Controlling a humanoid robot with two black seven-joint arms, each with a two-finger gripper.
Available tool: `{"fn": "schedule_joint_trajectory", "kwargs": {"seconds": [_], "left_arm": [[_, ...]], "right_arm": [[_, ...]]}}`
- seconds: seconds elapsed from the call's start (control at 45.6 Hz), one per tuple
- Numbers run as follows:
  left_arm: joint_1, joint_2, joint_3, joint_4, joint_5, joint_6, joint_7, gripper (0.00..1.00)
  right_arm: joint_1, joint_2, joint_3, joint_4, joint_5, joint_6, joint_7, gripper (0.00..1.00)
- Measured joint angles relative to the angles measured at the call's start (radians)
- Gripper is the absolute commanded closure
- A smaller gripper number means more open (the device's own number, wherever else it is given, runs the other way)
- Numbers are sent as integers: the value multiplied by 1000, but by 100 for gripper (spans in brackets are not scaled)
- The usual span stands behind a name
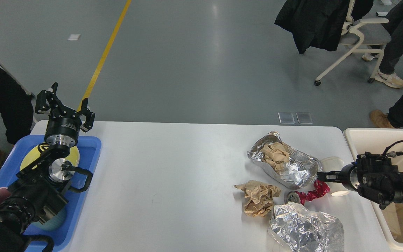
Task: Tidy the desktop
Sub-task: 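Grasp the white paper cup and lift it with the right gripper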
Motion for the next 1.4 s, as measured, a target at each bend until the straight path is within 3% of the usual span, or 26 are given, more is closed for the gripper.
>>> {"fn": "schedule_joint_trajectory", "kwargs": {"seconds": [0.197, 0.307, 0.438, 0.723, 0.964, 1.117, 1.227, 1.293, 1.315, 1.402], "left_arm": [[0, 0, 0, 0, 0, 0, 0, 4], [0, 0, 0, 0, 0, 0, 0, 4], [0, 0, 0, 0, 0, 0, 0, 4], [0, 0, 0, 0, 0, 0, 0, 4], [0, 0, 0, 0, 0, 0, 0, 4], [0, 0, 0, 0, 0, 0, 0, 4], [0, 0, 0, 0, 0, 0, 0, 4], [0, 0, 0, 0, 0, 0, 0, 4], [0, 0, 0, 0, 0, 0, 0, 4], [0, 0, 0, 0, 0, 0, 0, 4]], "right_arm": [[-1, 0, 0, 0, 0, 5, -1, 67], [-1, -1, -1, 0, 0, 8, -1, 71], [3, -3, -1, 3, 0, 12, -1, 84], [44, -23, 0, 24, 6, 20, -1, 84], [209, -198, -9, 169, 6, 91, -1, 84], [370, -295, -45, 244, 5, 228, -2, 84], [535, -336, -101, 293, 5, 393, -2, 84], [657, -341, -141, 323, 5, 530, -2, 83], [742, -338, -155, 339, 6, 634, -2, 83], [852, -314, -162, 363, 7, 788, -1, 83]]}}
